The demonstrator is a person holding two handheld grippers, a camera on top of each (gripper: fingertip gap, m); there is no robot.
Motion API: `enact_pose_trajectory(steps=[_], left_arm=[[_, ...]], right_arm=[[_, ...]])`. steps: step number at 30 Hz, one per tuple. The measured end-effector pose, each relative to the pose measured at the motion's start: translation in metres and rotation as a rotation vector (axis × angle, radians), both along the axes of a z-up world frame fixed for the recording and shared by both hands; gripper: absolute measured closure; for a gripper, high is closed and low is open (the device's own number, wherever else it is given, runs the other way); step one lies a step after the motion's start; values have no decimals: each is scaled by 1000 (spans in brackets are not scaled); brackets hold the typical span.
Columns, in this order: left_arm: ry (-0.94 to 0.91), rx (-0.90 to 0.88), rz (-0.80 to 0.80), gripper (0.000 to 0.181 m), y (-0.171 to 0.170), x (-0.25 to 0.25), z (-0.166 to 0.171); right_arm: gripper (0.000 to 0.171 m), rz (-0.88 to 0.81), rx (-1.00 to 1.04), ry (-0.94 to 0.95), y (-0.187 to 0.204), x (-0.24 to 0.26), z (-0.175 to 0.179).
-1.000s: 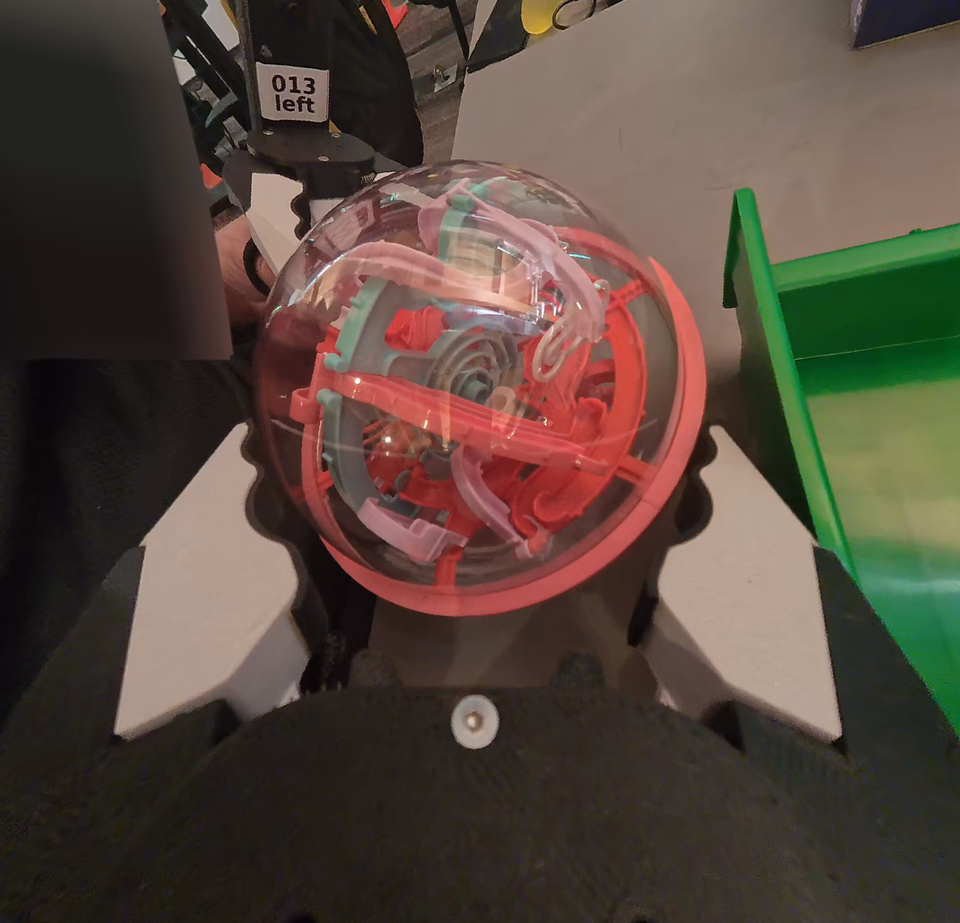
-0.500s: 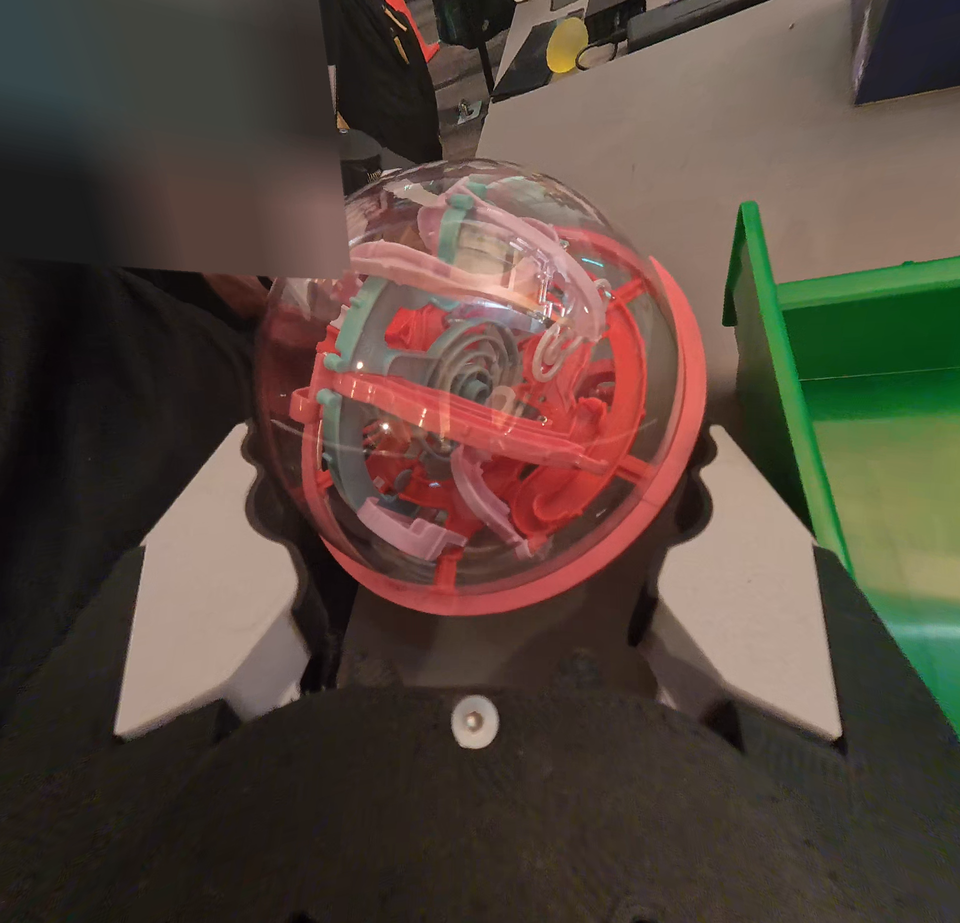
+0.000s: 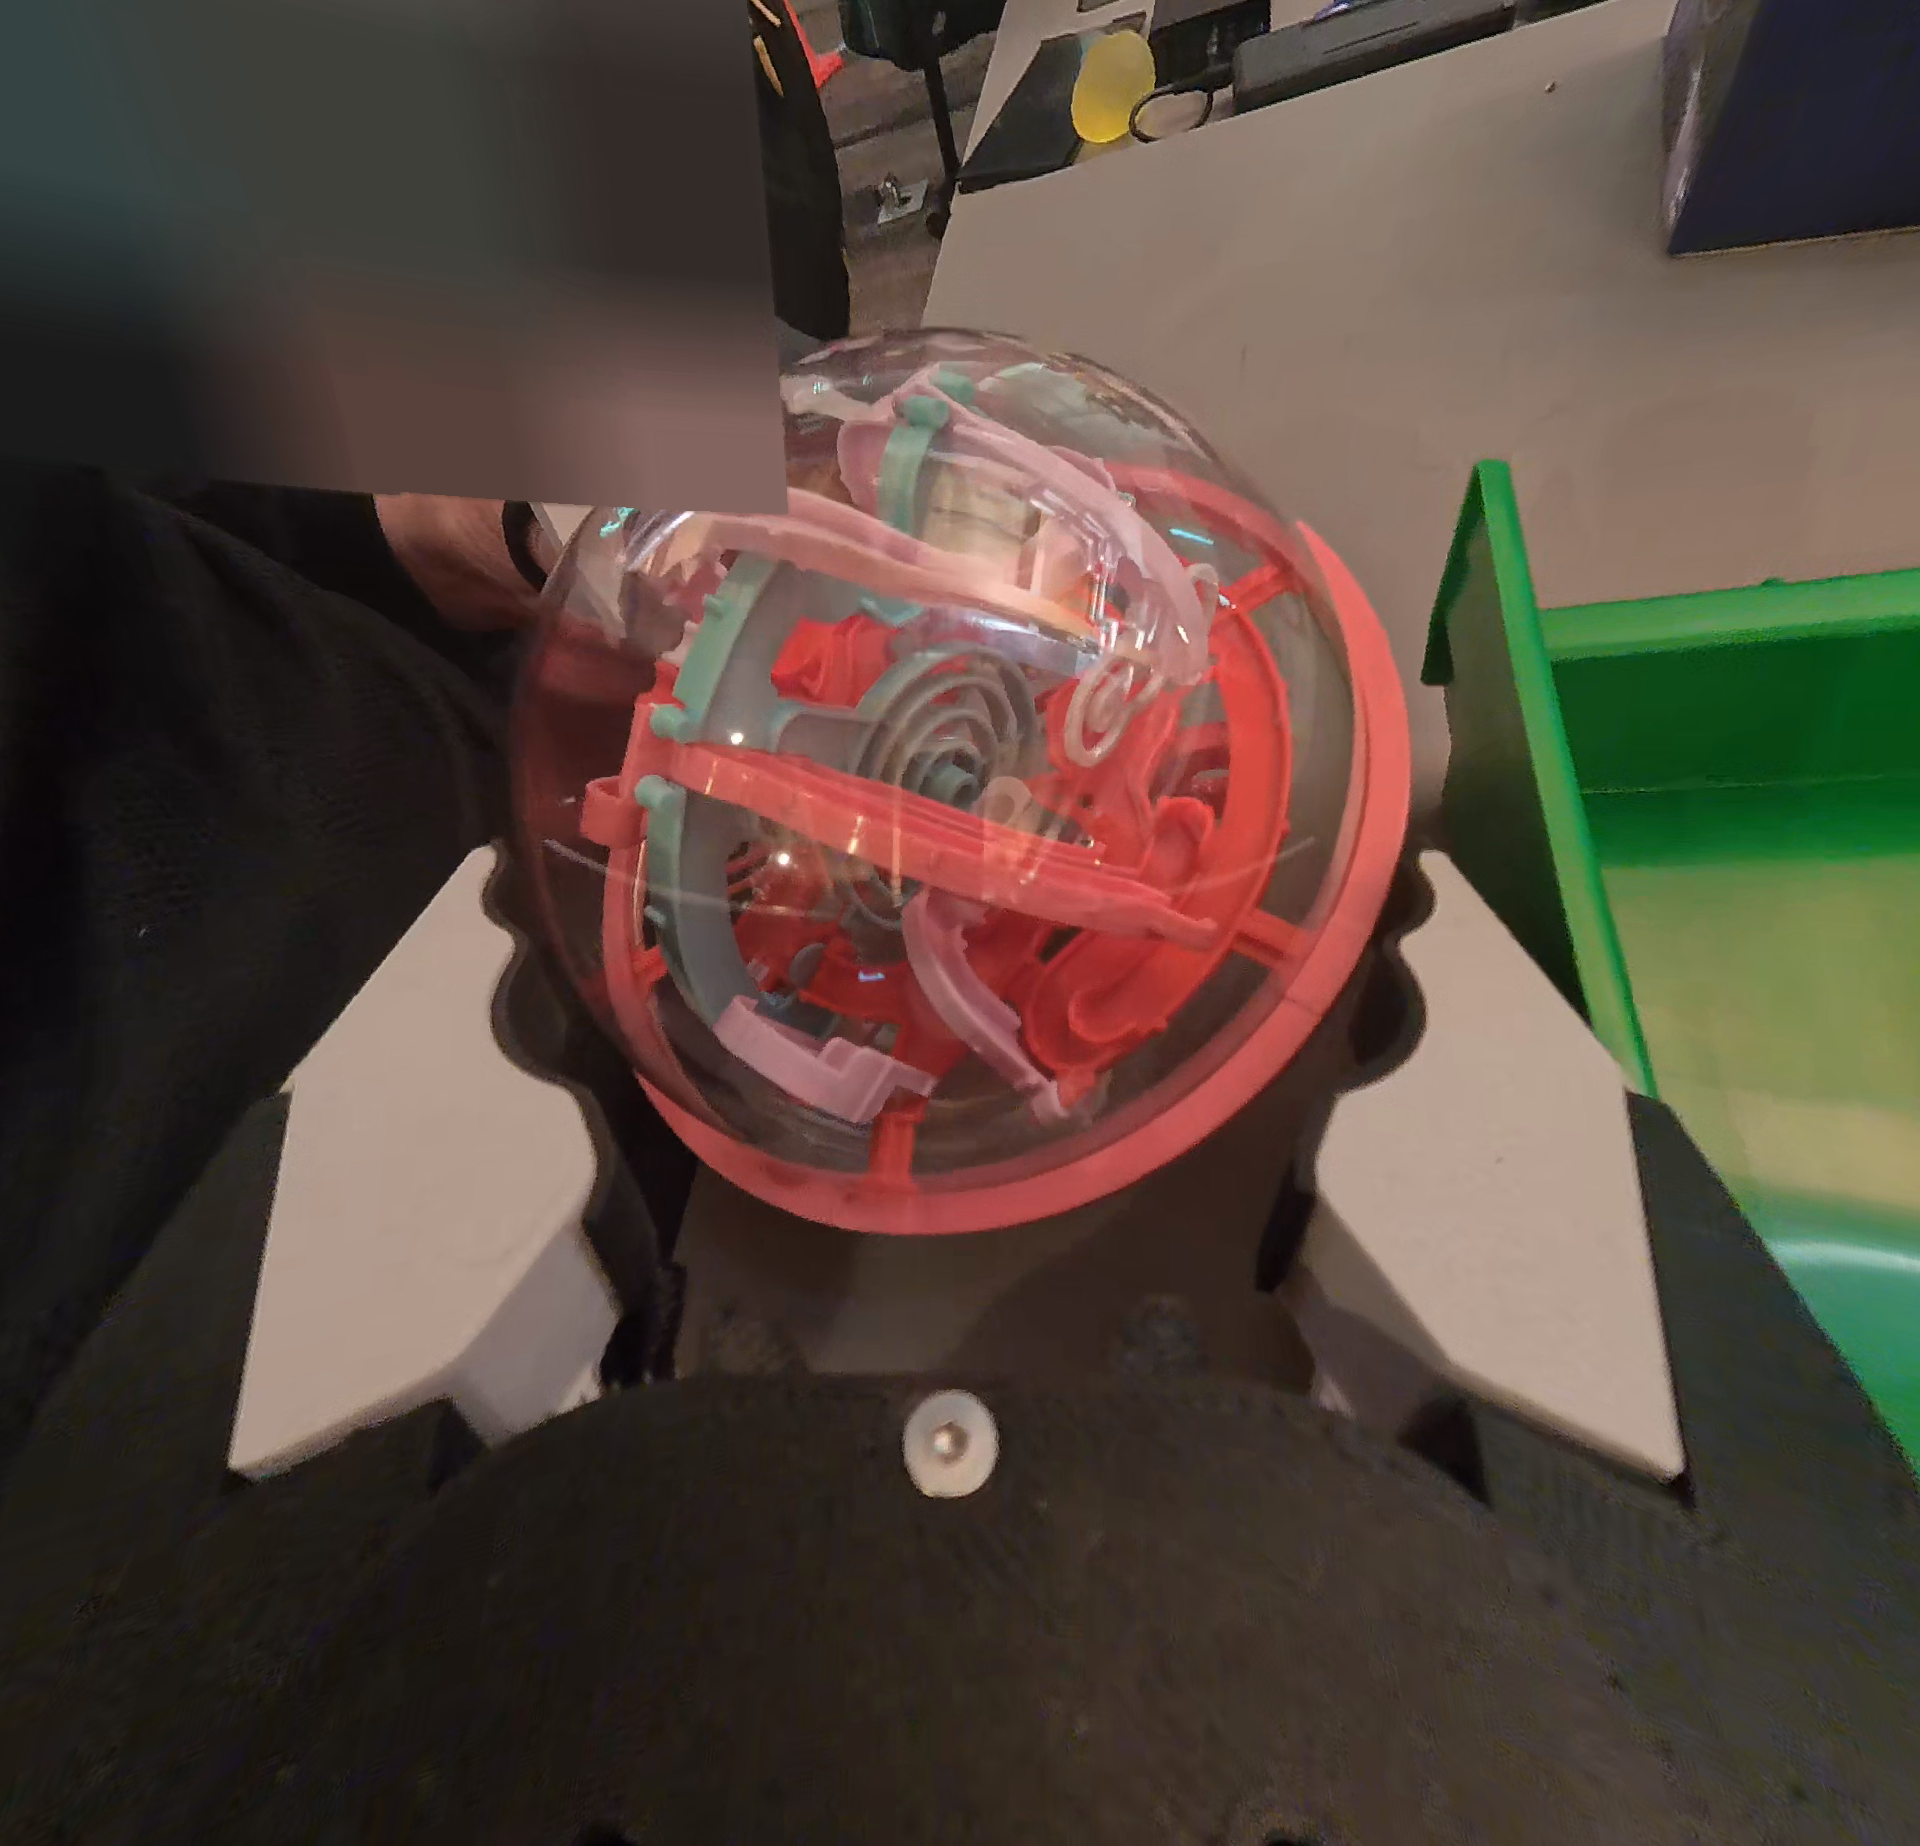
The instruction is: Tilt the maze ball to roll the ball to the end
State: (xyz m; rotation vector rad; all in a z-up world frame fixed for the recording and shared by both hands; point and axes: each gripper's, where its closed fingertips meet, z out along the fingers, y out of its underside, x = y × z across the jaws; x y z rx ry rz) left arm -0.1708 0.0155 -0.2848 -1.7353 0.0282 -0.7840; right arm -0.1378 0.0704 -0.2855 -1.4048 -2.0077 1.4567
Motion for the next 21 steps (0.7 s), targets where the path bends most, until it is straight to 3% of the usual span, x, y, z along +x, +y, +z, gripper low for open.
enact_pose_trajectory(steps=[21], left_arm=[[-2,3,-8,103,-3,-4,-7]], right_arm=[[17,-14,62,0,0,-7,5]])
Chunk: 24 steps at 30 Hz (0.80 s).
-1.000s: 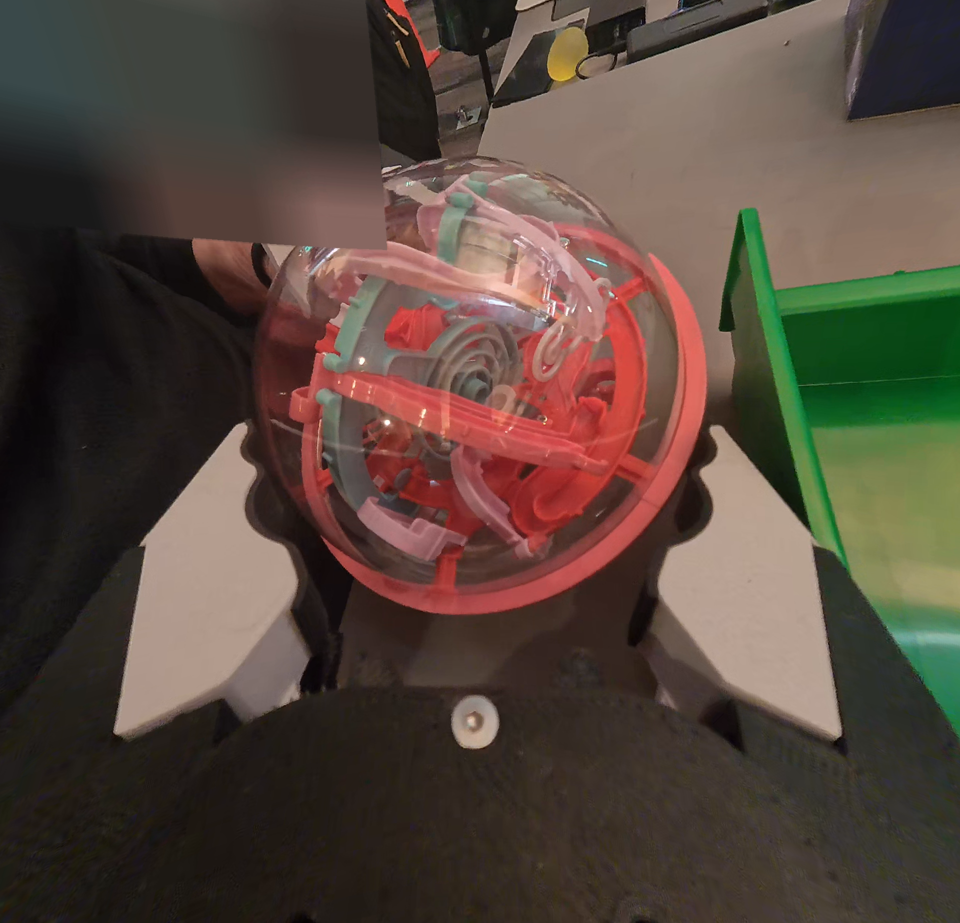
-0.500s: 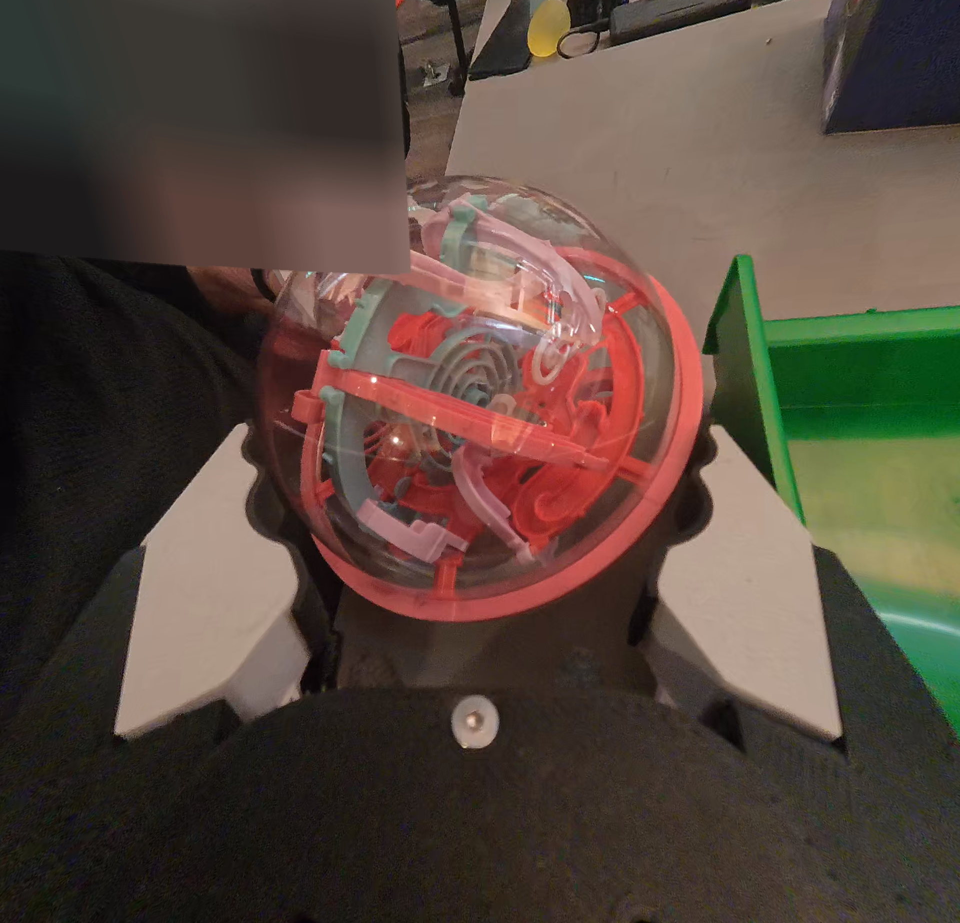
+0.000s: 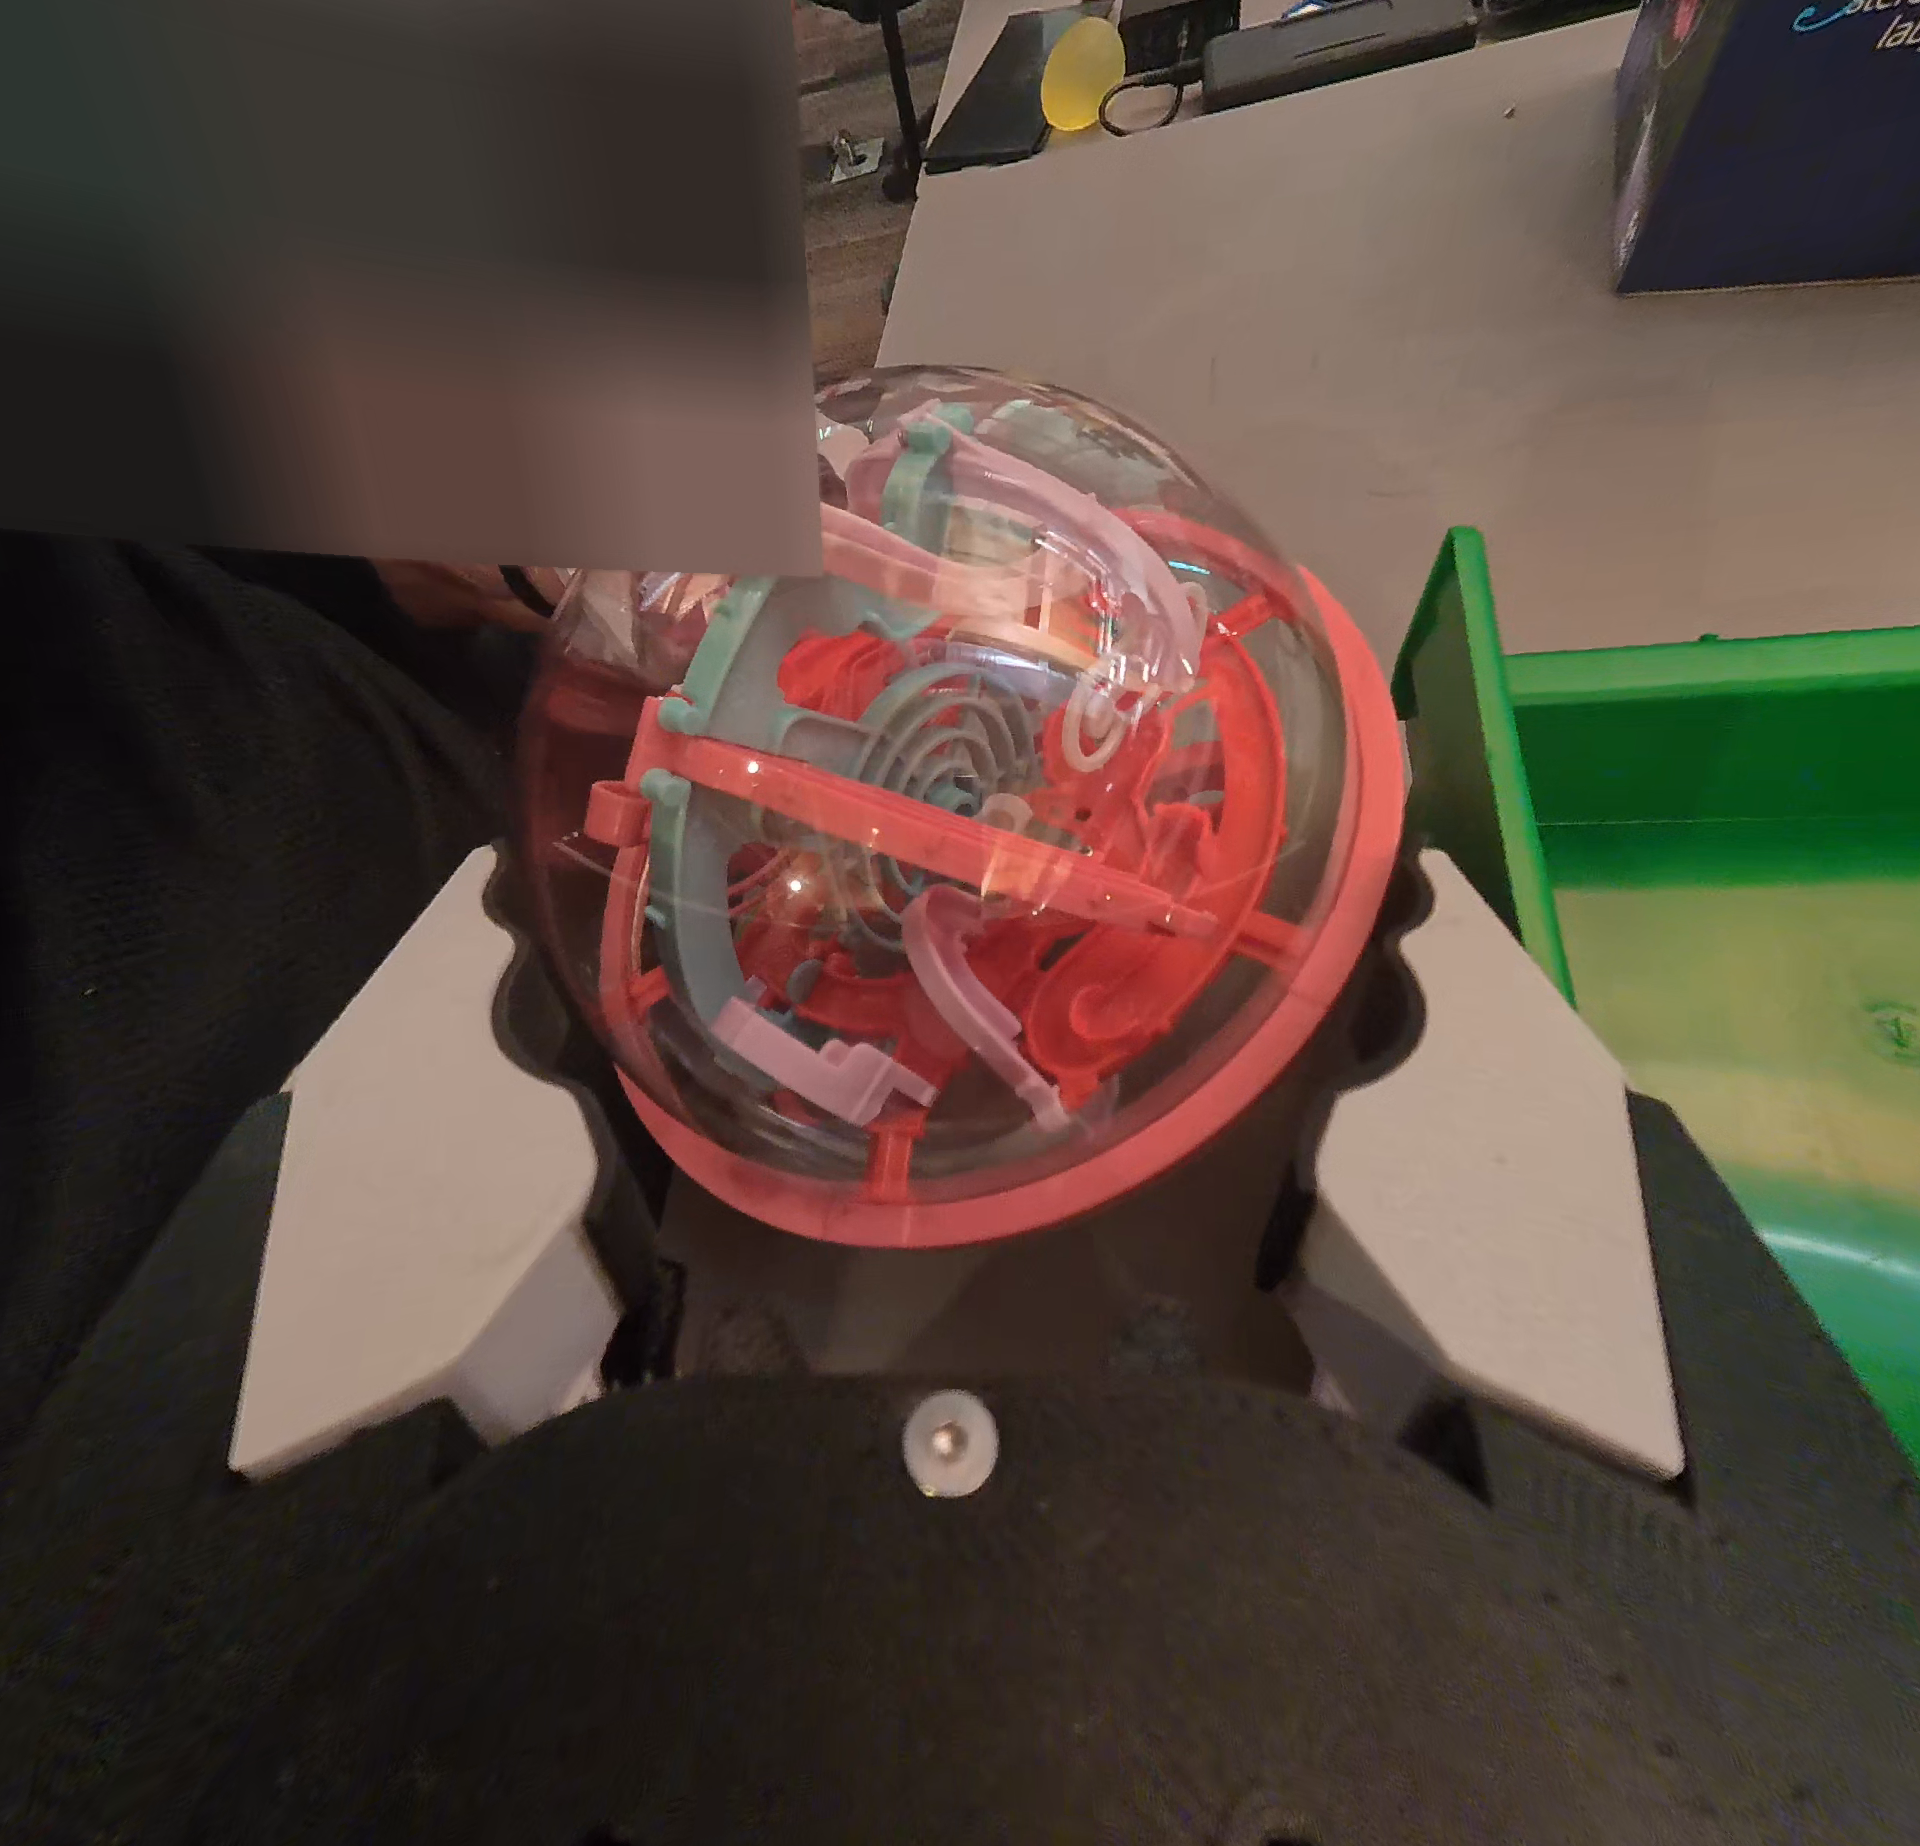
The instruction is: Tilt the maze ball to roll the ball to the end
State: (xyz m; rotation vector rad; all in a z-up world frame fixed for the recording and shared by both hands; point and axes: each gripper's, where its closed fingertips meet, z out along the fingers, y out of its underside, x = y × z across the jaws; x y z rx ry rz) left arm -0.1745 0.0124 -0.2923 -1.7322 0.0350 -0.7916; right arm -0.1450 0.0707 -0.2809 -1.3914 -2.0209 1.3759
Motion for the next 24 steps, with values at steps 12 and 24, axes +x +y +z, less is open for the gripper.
enact_pose_trajectory(steps=[12,24], left_arm=[[-30,-3,5,104,1,-1,1],[23,-2,1,104,2,3,3]], right_arm=[[17,-12,-11,-16,1,-1,0],[17,-12,-24,43,2,4,0]])
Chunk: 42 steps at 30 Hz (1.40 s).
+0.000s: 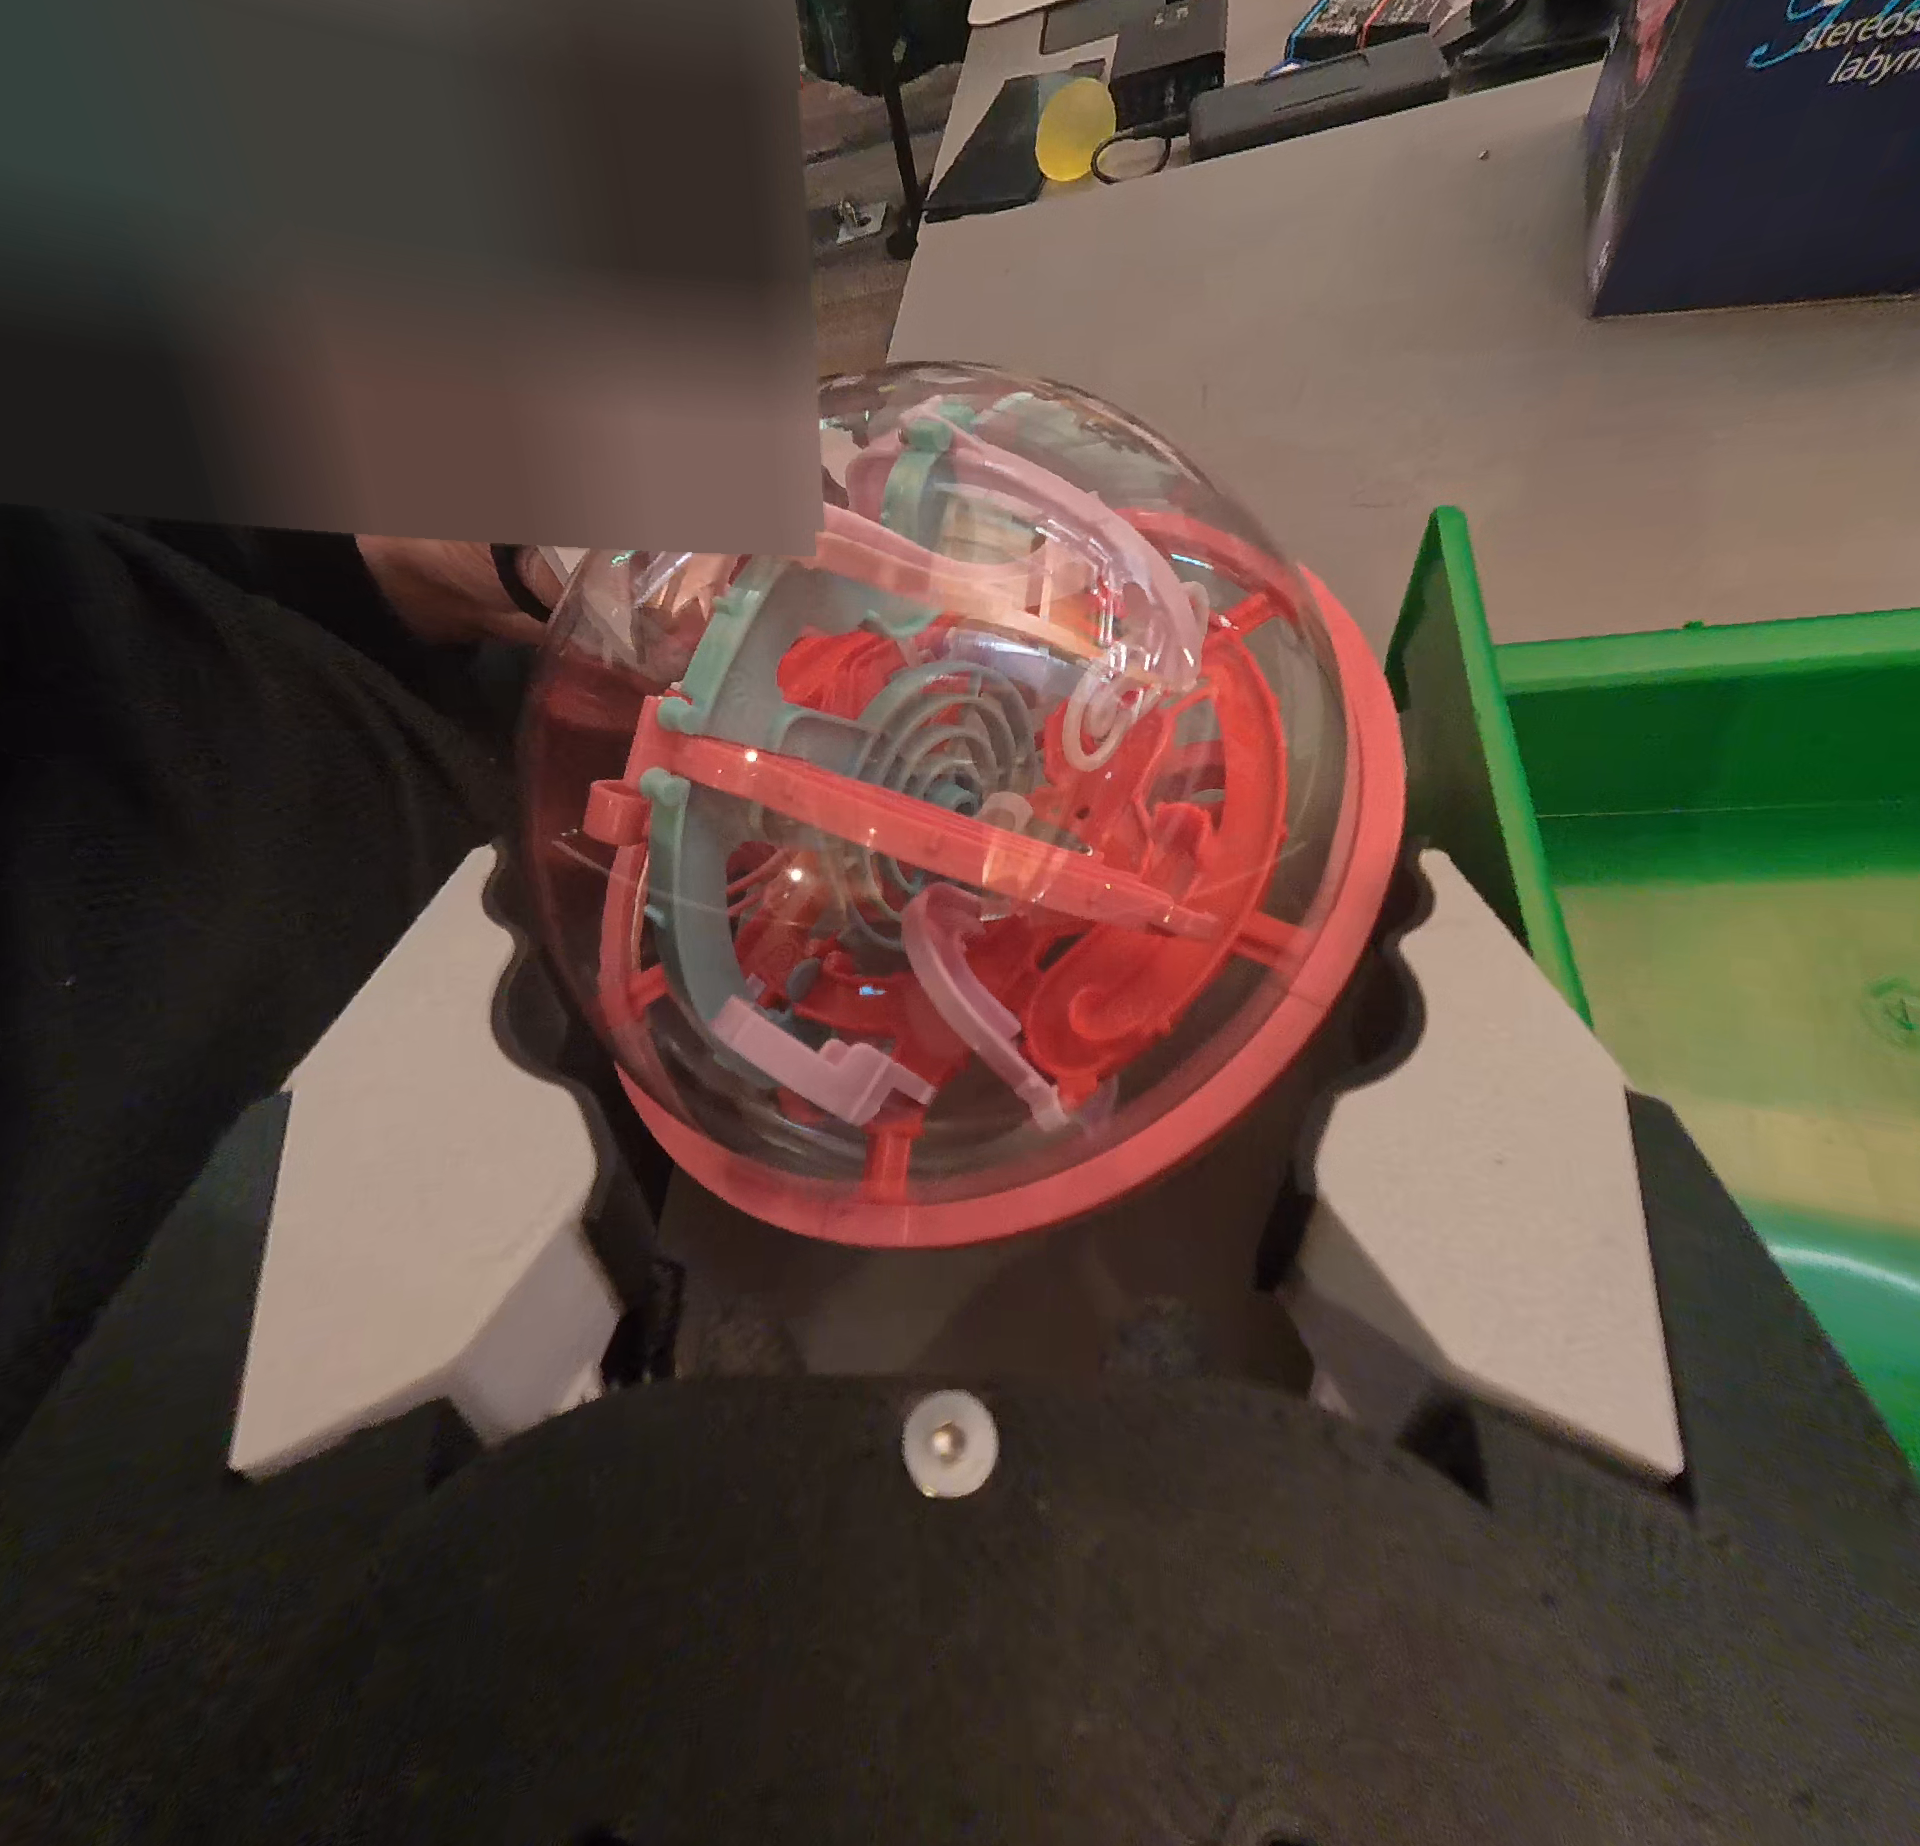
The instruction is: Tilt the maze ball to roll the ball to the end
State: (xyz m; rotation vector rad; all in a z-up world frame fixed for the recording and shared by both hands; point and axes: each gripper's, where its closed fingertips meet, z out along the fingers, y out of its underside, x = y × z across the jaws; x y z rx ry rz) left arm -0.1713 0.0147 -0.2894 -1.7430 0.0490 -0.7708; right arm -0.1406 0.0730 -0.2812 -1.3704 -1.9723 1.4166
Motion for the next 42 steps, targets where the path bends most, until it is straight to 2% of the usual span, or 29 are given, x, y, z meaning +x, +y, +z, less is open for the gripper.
enact_pose_trajectory(steps=[13,23,42], left_arm=[[124,26,1,104,0,5,3],[126,30,1,104,2,4,5],[-87,-43,42,102,7,-5,17]], right_arm=[[17,3,55,120,0,6,-1],[17,-8,43,133,2,7,-1],[18,-40,-172,-203,0,7,-10]])
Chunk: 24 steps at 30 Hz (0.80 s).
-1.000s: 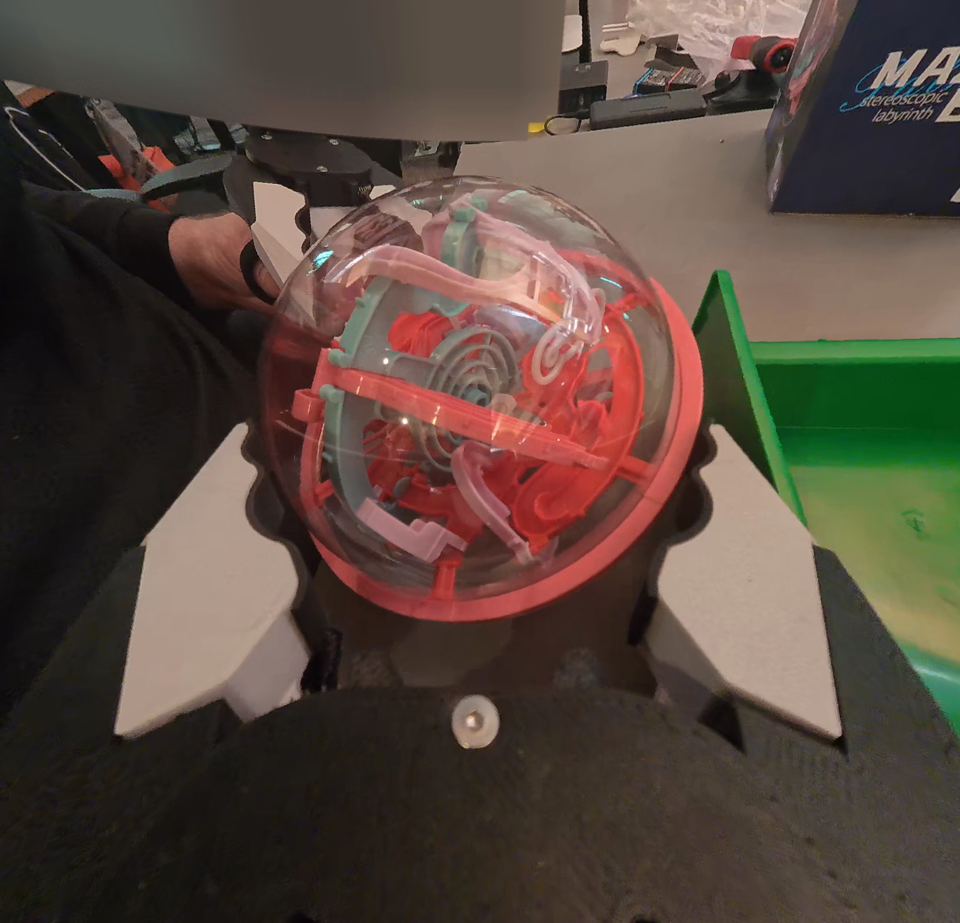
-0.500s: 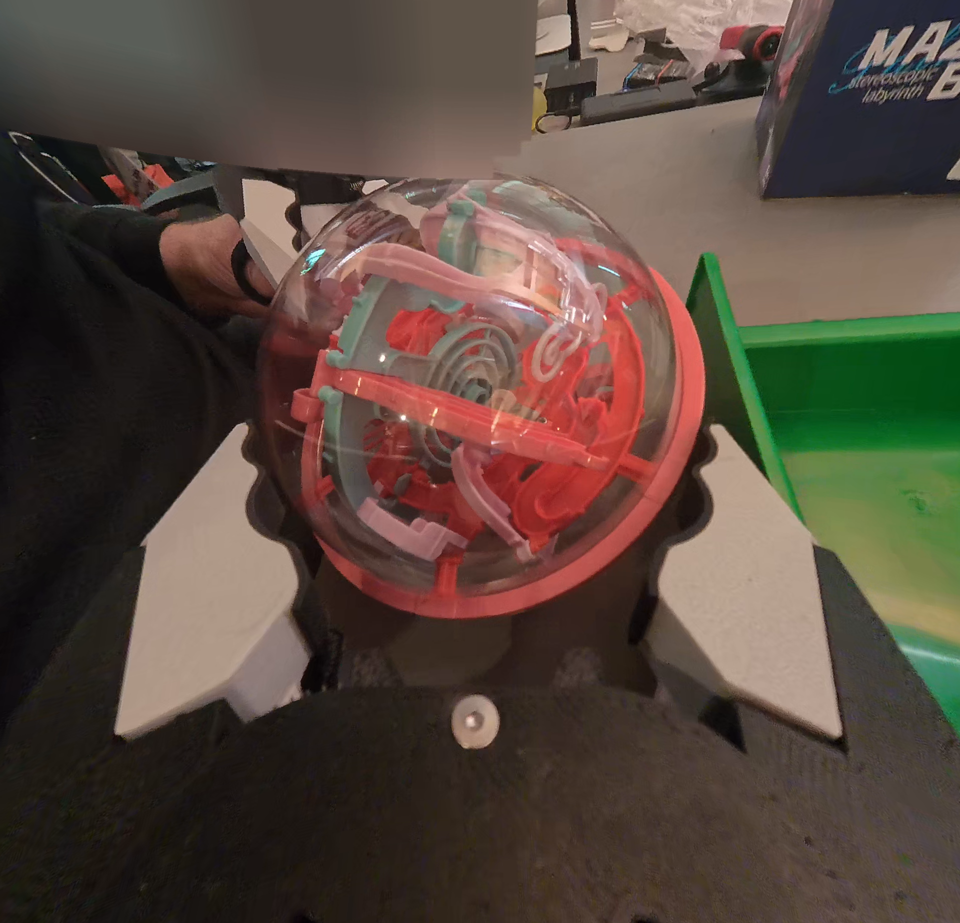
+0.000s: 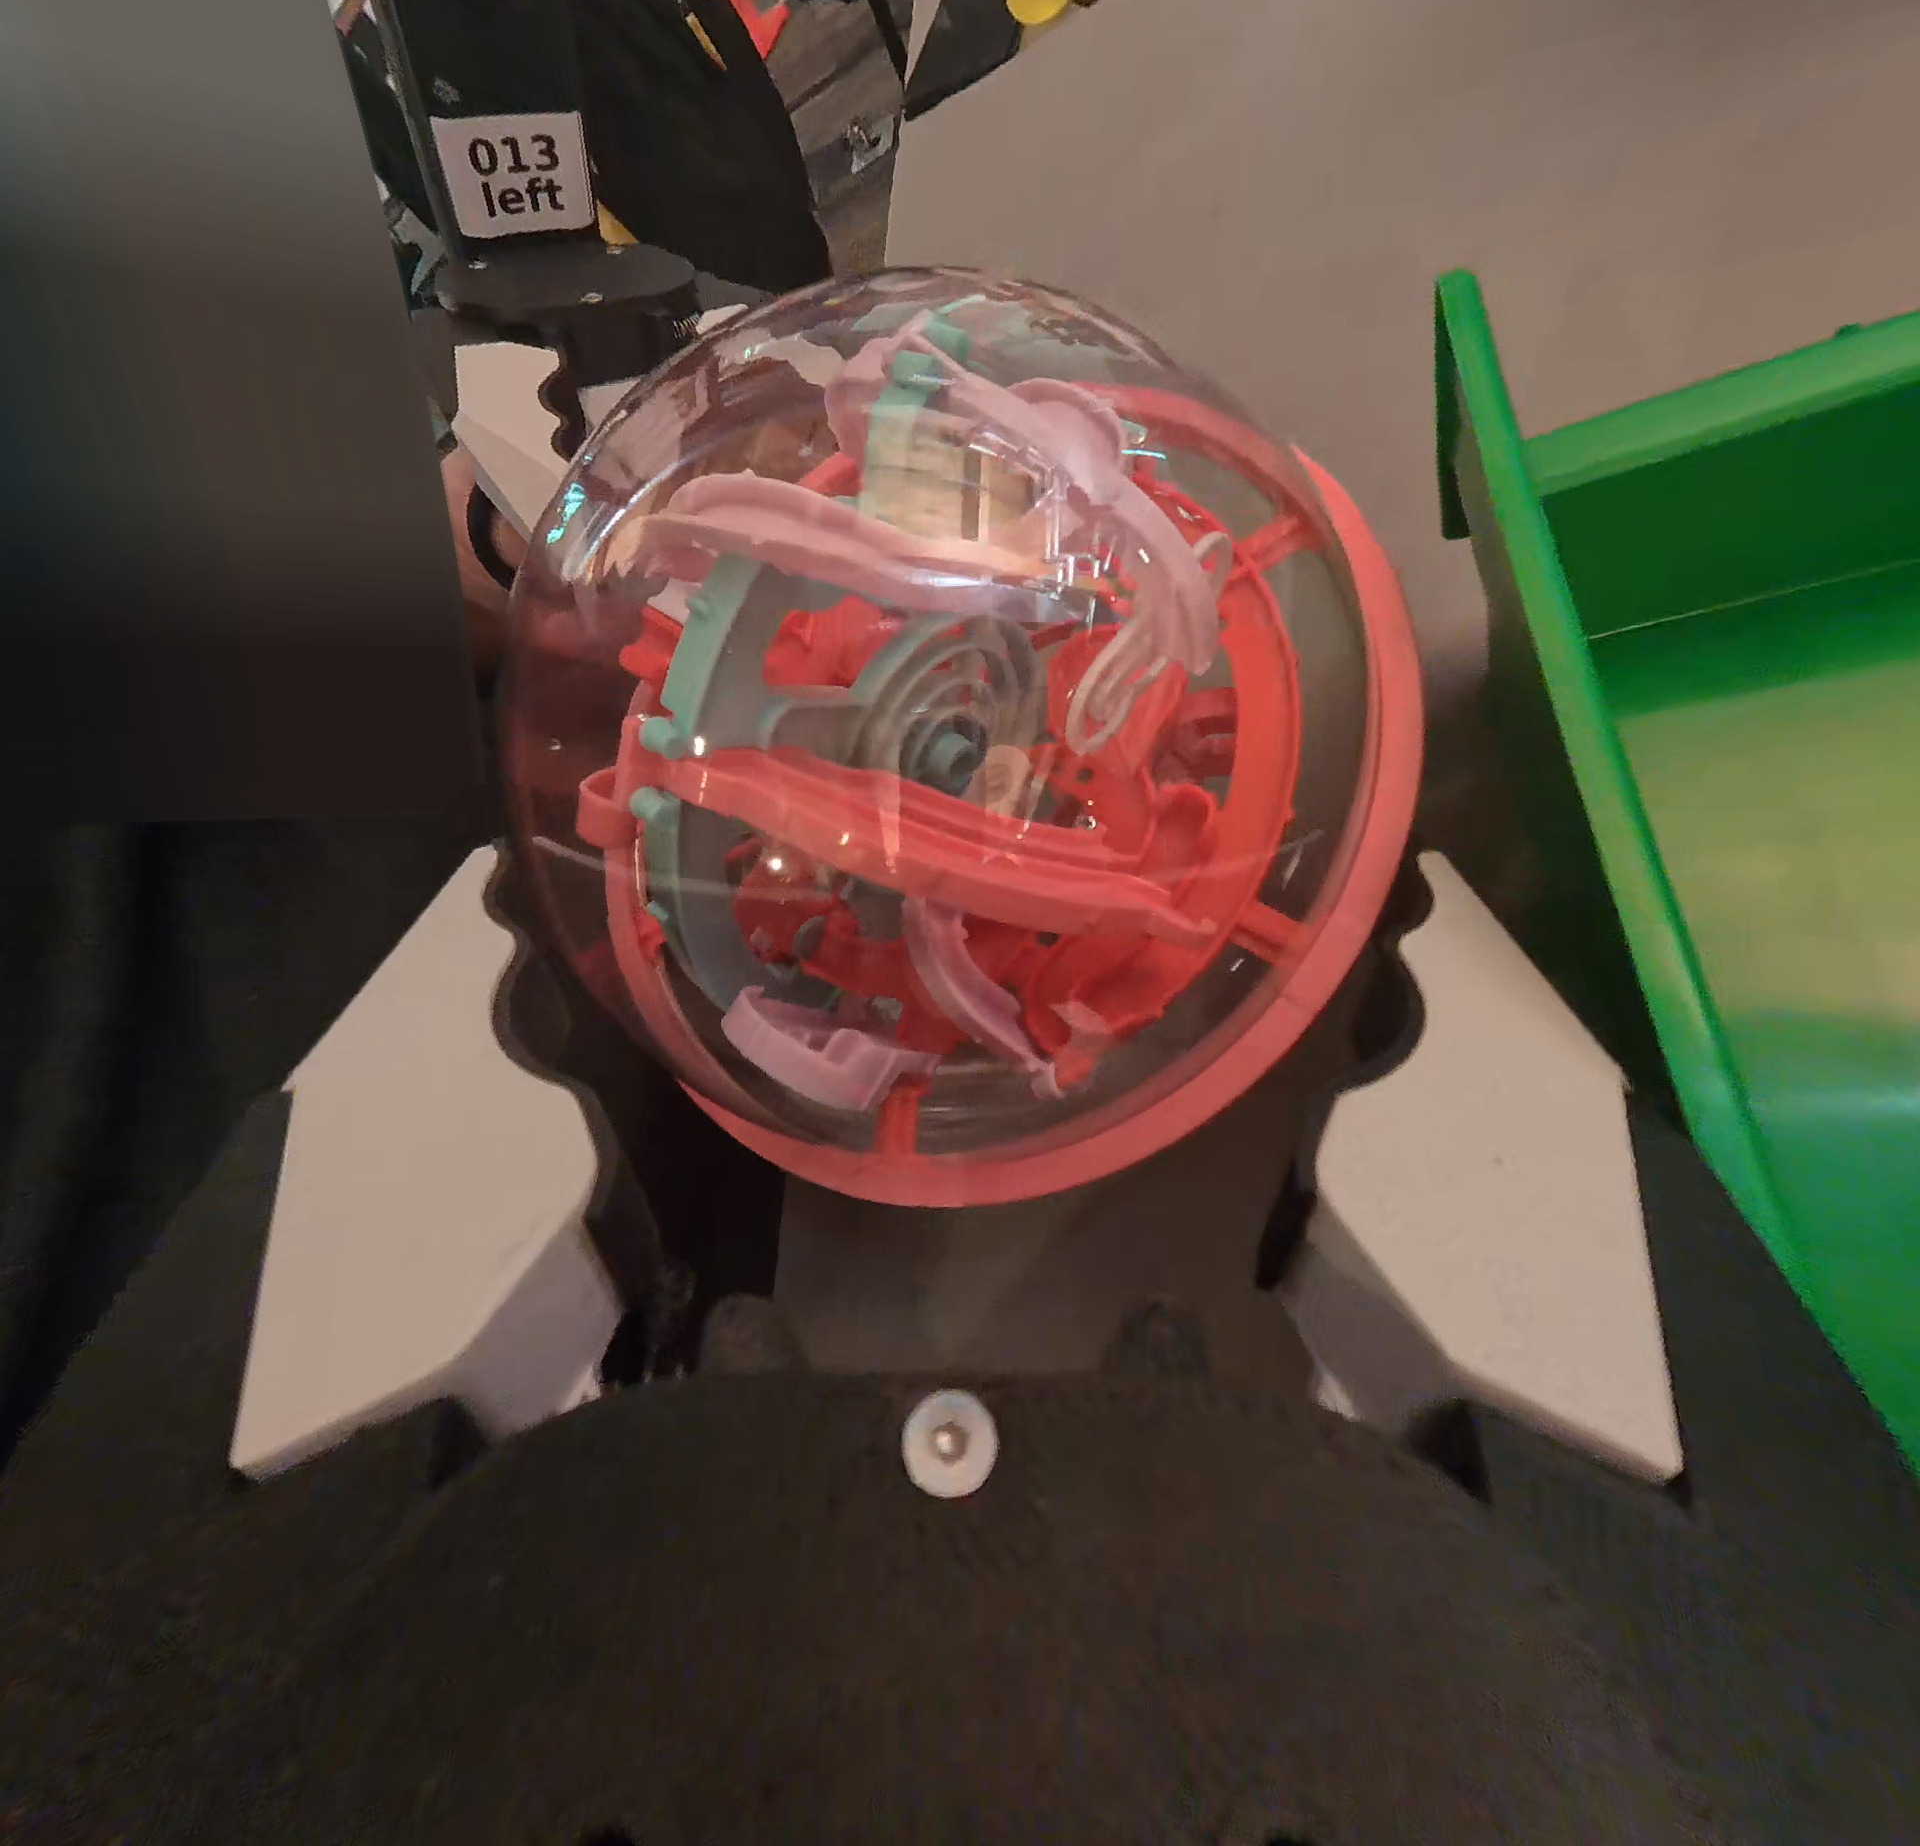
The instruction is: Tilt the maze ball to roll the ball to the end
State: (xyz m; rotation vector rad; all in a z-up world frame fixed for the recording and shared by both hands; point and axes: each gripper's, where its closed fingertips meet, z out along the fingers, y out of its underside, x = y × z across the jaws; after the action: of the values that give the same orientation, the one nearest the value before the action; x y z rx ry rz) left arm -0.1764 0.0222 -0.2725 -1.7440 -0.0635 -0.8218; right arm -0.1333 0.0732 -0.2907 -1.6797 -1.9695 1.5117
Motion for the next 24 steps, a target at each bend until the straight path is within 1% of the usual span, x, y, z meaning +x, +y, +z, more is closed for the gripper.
enact_pose_trajectory(steps=[5,13,24], left_arm=[[-66,-14,-1,102,0,-1,-2],[-108,-11,0,102,0,-3,-4],[-152,-39,-30,103,-2,3,-11]], right_arm=[[18,-8,-19,-38,0,-1,1],[18,-18,-29,-56,1,-2,2],[19,-34,9,10,3,-4,7]])
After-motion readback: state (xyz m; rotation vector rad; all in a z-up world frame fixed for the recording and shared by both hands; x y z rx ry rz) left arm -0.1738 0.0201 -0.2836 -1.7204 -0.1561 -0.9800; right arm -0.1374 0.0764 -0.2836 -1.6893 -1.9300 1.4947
